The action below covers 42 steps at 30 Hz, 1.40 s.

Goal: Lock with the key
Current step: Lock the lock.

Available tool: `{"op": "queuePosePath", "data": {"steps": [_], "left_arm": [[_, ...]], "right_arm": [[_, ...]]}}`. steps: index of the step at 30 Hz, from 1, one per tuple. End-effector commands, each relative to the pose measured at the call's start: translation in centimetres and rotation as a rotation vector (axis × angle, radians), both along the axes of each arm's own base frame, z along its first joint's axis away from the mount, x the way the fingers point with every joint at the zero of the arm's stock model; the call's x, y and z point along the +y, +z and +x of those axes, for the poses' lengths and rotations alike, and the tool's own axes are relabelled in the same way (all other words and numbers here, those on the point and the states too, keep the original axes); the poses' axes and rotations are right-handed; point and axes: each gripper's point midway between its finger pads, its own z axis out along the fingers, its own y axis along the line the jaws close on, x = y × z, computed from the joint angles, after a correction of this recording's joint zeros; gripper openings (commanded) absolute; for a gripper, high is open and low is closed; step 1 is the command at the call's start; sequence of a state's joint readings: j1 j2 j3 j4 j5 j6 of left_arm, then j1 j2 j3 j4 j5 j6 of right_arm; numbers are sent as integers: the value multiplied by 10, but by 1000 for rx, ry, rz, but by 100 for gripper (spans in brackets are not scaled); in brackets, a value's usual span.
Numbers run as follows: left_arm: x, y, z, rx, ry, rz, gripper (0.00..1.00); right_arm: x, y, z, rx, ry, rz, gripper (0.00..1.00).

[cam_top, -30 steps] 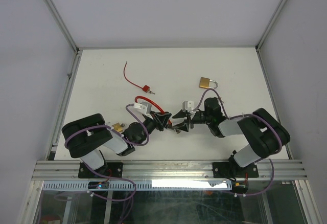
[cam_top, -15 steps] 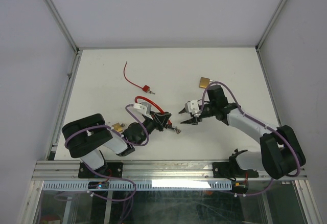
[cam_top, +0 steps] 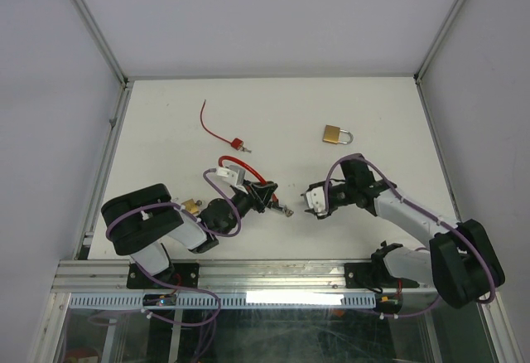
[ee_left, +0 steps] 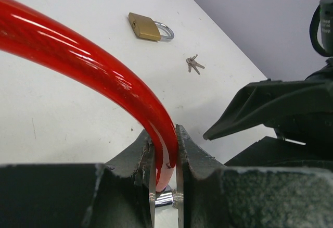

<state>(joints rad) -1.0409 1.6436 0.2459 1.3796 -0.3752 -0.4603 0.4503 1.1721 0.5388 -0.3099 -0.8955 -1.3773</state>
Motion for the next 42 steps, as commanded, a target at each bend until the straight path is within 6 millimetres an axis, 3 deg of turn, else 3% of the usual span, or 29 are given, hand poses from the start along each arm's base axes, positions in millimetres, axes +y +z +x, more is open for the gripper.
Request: {"op": "queuePosePath", "data": {"steps": [1,9,25,31,42], "left_arm": [[4,-24,-6,26,-18,83,0],[1,-24,-7,29,-27,82,0],[2,-27,-7,35,-25,84,0],[2,-26,-7,35,-26,81,0],[1,-26,-7,38,-27,80,0]], "right_arm": [[3,-1,4,-145,59,14,50],[7,-16,-6,-202,131,-18,50],[16,-31,-9,-290,158,-54,48],[26,-31,-7,-329,140,-26,44],[46,-30,-22,-364,204,13,41]]}}
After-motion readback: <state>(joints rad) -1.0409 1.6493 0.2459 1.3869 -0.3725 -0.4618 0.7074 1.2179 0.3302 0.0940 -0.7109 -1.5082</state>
